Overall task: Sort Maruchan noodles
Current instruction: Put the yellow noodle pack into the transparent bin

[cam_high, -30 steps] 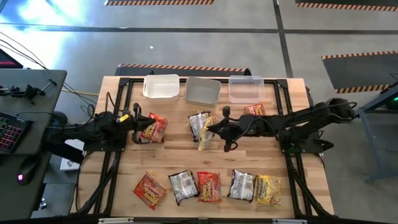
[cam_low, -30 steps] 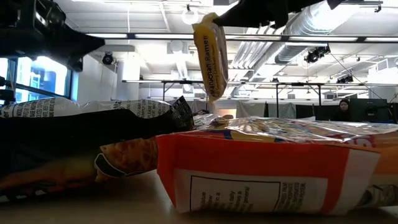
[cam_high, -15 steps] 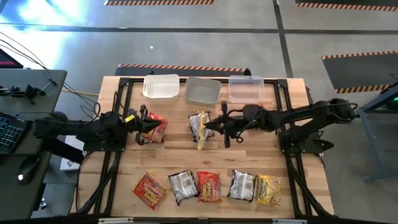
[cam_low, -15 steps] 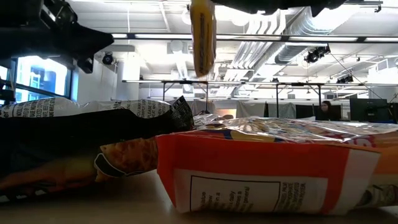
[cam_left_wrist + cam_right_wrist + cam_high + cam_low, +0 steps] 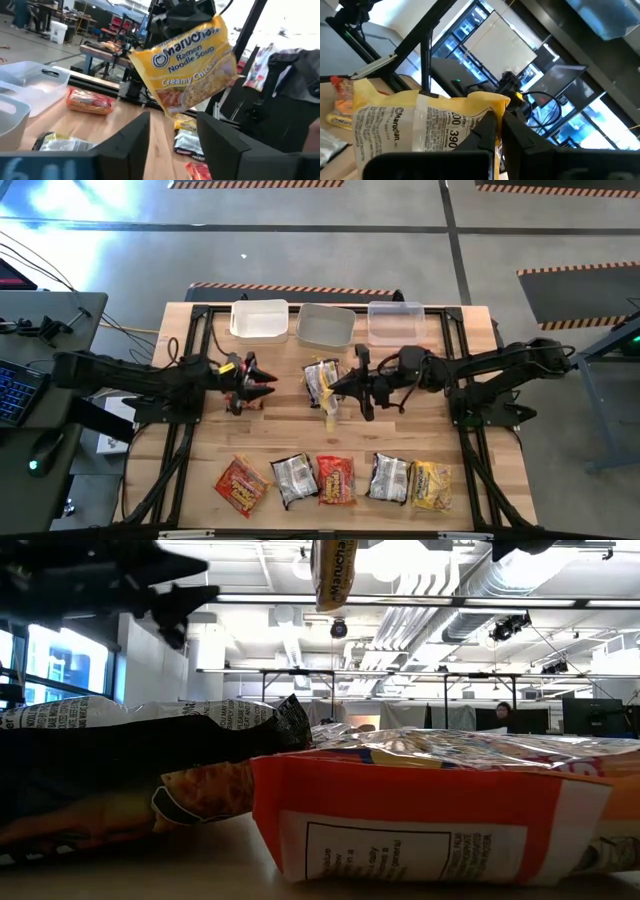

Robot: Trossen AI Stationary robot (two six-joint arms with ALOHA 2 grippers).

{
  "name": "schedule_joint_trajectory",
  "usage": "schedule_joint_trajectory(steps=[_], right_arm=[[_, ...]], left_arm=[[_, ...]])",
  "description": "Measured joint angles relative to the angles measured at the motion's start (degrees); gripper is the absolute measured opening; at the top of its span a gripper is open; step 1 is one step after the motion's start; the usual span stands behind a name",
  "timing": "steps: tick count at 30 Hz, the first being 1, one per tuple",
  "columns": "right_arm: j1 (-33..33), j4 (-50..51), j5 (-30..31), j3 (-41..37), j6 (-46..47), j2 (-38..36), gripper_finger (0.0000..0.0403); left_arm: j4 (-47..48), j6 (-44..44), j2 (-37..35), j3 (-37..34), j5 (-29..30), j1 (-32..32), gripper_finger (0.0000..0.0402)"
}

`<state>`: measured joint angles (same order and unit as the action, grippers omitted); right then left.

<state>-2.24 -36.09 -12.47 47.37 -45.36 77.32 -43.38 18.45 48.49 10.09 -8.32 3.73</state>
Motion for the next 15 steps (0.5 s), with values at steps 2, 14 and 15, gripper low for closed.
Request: schedule_joint_trajectory(steps=[2,14,15], right_arm=[[0.0,-0.23,-0.02,0.0,-0.04,-0.02,0.0],[-0.04,0.86,-1.18,0.0,0.48,-0.01,0.0],[-0.04,1.07,-1.34,0.0,0.49,-0.02,0.0]], left_arm=[[0.22,-3.31,3.29,2.27,0.02,0.0,0.0173],[8.69,-28.97,17.01,20.59,0.52,0.62,0.0196],[10.81,-30.06,17.79,22.25,0.52,0.84,0.0196]])
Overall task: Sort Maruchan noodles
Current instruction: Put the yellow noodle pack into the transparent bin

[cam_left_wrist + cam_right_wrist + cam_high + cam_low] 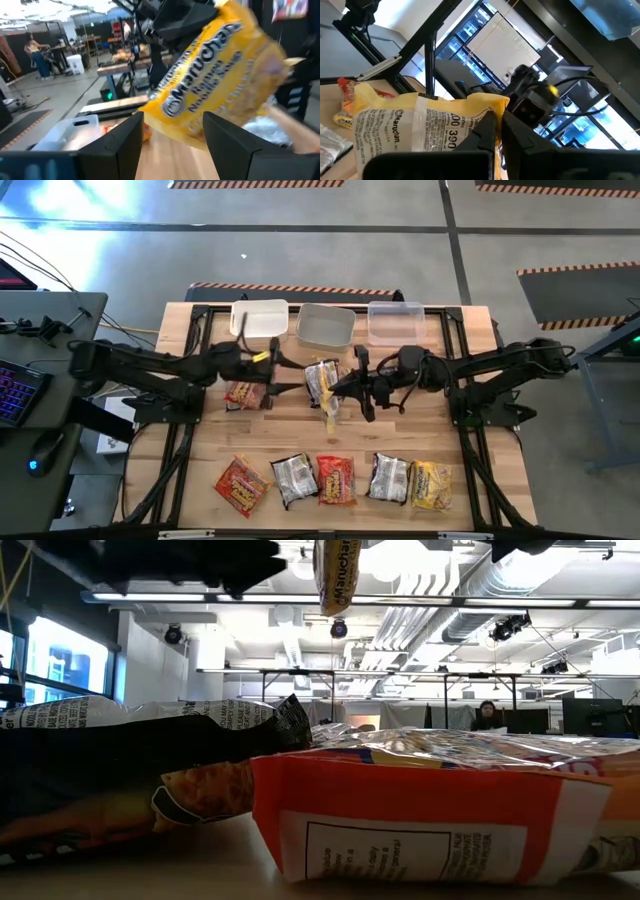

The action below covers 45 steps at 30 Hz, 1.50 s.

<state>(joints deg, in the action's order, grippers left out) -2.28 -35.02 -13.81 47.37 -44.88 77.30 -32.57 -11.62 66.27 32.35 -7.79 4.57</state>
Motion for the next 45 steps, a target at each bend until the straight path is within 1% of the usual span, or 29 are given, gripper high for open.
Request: schedule_joint_trajectory(steps=[3,5,11,18,20,24,26,30,40,45], right_arm=[[0.0,0.29,-0.21,0.0,0.02,0.02,0.0],[0.0,0.54,-0.64,0.0,0.04,0.02,0.0],[0.0,0.65,-2.82,0.0,1.09,0.02,0.0],[0.0,1.79,-3.06,0.02,1.14,0.02,0.0],[0.0,2.22,-3.16,0.02,1.35,0.02,0.0],[0.0,2.68,-3.16,0.02,1.35,0.02,0.0],[0.0,2.71,-3.16,0.02,1.35,0.02,0.0],[0.0,2.86,-3.16,0.02,1.35,0.02,0.0],[-0.02,3.35,-3.16,0.02,3.07,0.02,0.0],[0.03,3.5,-2.5,0.02,6.09,0.02,0.0]], left_arm=[[4.89,-2.7,2.59,4.03,0.02,0.64,0.0196],[6.24,-4.43,4.4,6.06,-0.19,0.73,0.0196],[7.43,-9.81,9.68,10.32,-0.53,0.71,0.0196],[7.55,-14.69,14.24,13.3,-0.98,0.6,0.0196],[7.49,-15.56,15.05,13.8,-2.4,0.6,0.0196],[7.77,-16.99,15.98,14.09,-8.59,0.56,0.0188],[7.66,-17.03,15.95,14.09,-10.37,0.44,0.0177],[7.45,-18.08,15.94,14.09,-10.64,0.21,0.0142],[7.08,-20.09,15.94,14.09,-11.29,0.23,0.0011],[7.38,-20.13,15.94,14.09,-11.21,0.23,0.0002]])
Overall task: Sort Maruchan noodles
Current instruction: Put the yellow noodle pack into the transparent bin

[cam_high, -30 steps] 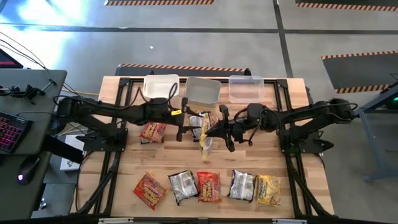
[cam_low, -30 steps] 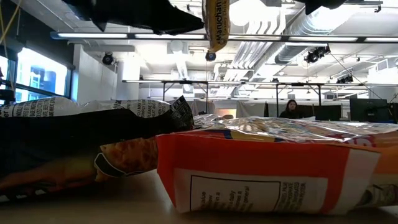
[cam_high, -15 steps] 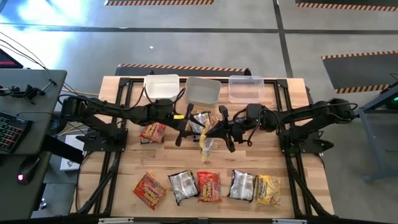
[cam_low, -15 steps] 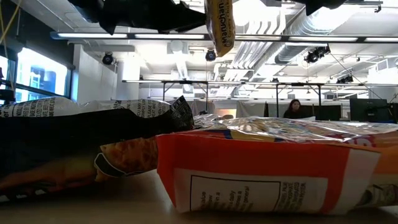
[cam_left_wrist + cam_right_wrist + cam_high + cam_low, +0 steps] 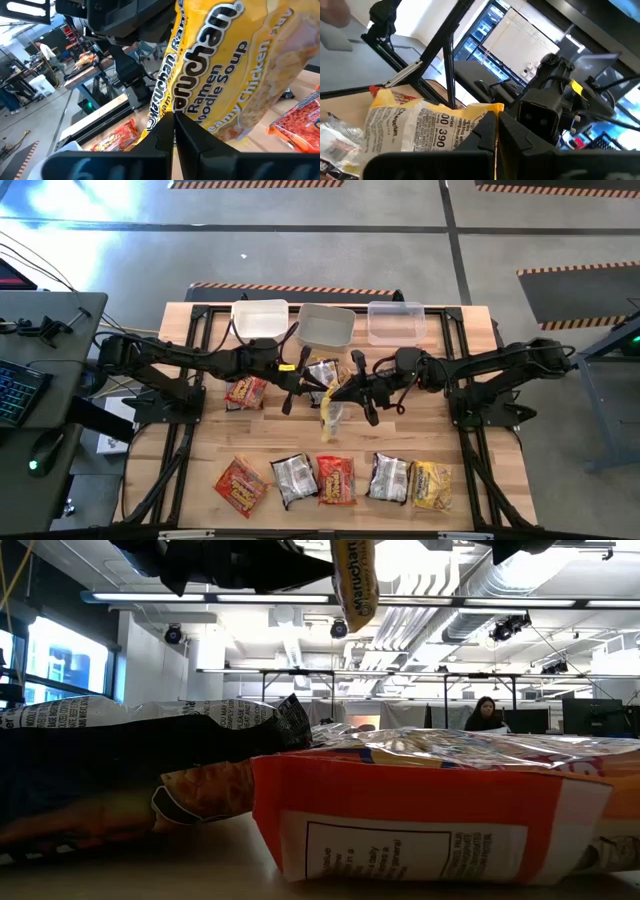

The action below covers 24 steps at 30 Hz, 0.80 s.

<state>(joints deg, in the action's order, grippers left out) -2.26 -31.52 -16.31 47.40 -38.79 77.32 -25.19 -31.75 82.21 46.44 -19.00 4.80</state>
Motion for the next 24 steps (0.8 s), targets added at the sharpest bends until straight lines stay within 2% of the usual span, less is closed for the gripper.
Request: schedule_joint_trajectory(steps=[10,18,24], right_arm=[[0.04,1.73,16.62,0.0,12.15,0.0,0.001],[0.04,10.48,22.28,0.07,24.72,-0.02,0.009],[0.08,20.93,22.77,0.07,35.48,-0.02,0.0147]], left_arm=[[3.59,-1.62,0.0,-0.02,4.76,1.65,0.0],[6.82,-2.43,0.0,-0.11,7.05,3.94,0.0],[8.46,-2.42,0.0,-0.11,7.62,5.82,0.0]])
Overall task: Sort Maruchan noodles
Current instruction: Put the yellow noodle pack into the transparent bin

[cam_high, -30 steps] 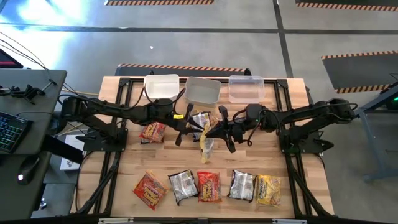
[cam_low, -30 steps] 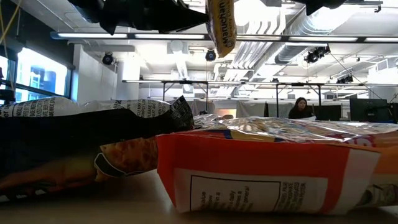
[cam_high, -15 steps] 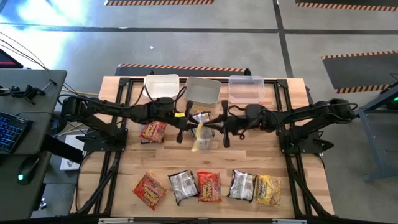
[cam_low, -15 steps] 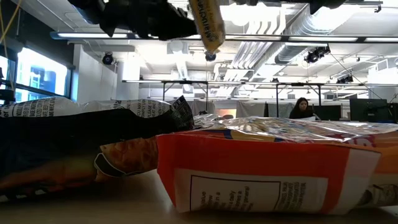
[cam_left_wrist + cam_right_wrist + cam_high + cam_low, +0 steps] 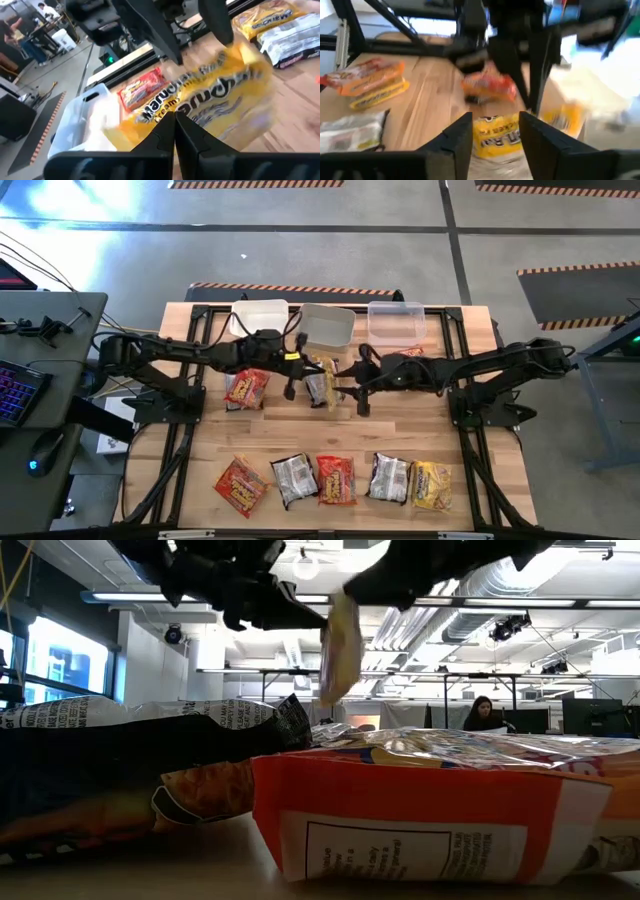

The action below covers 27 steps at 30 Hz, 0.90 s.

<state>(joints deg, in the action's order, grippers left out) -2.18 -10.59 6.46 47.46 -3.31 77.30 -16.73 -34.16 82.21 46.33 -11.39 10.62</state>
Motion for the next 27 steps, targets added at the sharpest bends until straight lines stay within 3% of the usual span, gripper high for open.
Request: schedule_joint_trajectory(steps=[7,14,20,27], right_arm=[[0.36,8.15,5.81,0.0,14.33,0.0,0.0179],[4.06,11.75,5.3,0.0,34.64,0.0,0.0246],[9.21,17.77,2.87,-0.02,35.96,-0.02,0.0301],[13.02,23.54,-0.99,-0.02,31.59,-0.02,0.0303]], left_arm=[[1.67,0.41,-0.07,0.0,2.6,0.58,0.0],[3.17,0.9,-0.07,0.0,7.8,-0.55,0.0],[1.79,8.11,-0.07,-3.32,7.01,0.24,0.0],[-2.12,19.75,-0.04,-9.21,6.08,0.64,0.0001]])
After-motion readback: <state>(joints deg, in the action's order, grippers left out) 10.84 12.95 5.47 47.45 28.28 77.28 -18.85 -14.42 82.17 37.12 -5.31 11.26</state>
